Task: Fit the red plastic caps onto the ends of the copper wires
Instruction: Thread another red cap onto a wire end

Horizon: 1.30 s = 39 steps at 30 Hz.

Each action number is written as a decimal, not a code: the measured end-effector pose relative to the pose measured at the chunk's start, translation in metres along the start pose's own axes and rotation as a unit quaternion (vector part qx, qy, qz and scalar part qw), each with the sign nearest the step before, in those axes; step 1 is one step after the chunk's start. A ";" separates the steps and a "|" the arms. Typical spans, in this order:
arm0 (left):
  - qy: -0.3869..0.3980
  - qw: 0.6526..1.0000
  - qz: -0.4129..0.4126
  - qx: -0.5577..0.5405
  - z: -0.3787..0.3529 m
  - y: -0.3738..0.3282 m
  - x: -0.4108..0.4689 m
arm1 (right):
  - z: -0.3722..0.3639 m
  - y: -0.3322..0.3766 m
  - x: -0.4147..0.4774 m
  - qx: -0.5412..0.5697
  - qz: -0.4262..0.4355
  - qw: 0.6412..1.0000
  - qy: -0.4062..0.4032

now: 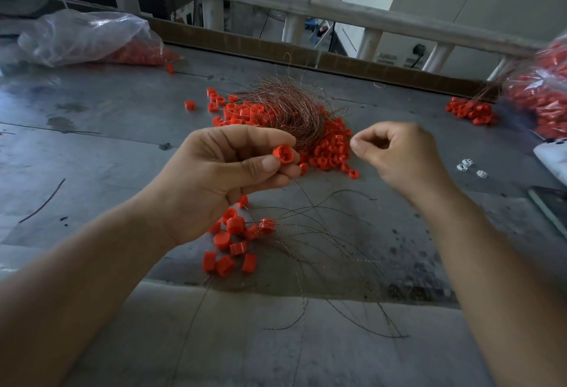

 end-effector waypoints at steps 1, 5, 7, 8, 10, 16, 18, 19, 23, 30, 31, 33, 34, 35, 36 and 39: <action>-0.001 1.000 0.001 0.000 0.000 0.000 0.000 | -0.005 -0.006 0.002 -0.018 -0.013 1.000 0.013; -0.002 1.000 0.004 -0.002 0.000 0.000 -0.001 | -0.020 -0.019 0.008 -0.057 -0.034 0.997 0.039; -0.004 1.000 0.004 -0.003 0.000 0.000 -0.001 | -0.018 -0.021 0.009 -0.077 -0.041 0.996 0.026; -0.003 1.000 0.003 -0.004 0.000 -0.001 -0.001 | -0.018 -0.023 0.009 -0.083 -0.047 0.995 0.024; 0.000 1.000 0.004 -0.002 0.000 0.000 -0.001 | -0.021 -0.027 0.010 -0.099 -0.066 0.992 0.036; 0.001 1.000 0.006 0.007 0.000 0.000 -0.002 | -0.026 -0.022 0.008 -0.124 -0.056 0.989 0.050; 0.002 1.000 0.007 0.012 0.001 0.000 -0.002 | -0.020 -0.023 0.007 -0.070 -0.054 0.995 0.037; 0.004 1.000 0.006 0.012 0.001 0.000 -0.002 | -0.017 -0.023 0.007 -0.040 -0.053 0.997 0.030; 0.005 1.000 0.008 0.025 0.001 0.000 -0.002 | -0.016 -0.012 0.003 0.187 -0.042 0.980 0.058; 0.007 0.998 0.020 0.054 0.001 0.002 -0.001 | -0.038 0.034 -0.013 0.458 0.026 0.867 0.196; 0.007 0.998 0.019 0.057 0.001 0.002 -0.001 | -0.042 0.038 -0.014 0.462 0.028 0.861 0.209; 0.006 0.998 0.019 0.064 0.001 0.002 -0.001 | -0.048 0.044 -0.017 0.465 0.033 0.855 0.226; 0.006 0.998 0.018 0.068 0.001 0.002 -0.001 | -0.050 0.046 -0.018 0.466 0.035 0.853 0.231; 0.007 0.997 0.019 0.071 0.001 0.002 -0.001 | -0.052 0.047 -0.019 0.466 0.037 0.852 0.236; 0.007 0.997 0.020 0.074 0.001 0.002 -0.001 | -0.053 0.048 -0.019 0.463 0.038 0.853 0.239; 0.001 0.997 0.024 0.078 0.002 0.002 -0.001 | -0.054 0.049 -0.021 0.449 0.039 0.859 0.243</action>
Point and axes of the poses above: each hand's wrist, its own x-axis towards the middle knuckle, its own z-axis out of the back of the hand, y = z × x, the point moved 8 cm from there along x, towards the middle knuckle, and after that the axes turned 13 degrees about y, right-handed, at the moved point
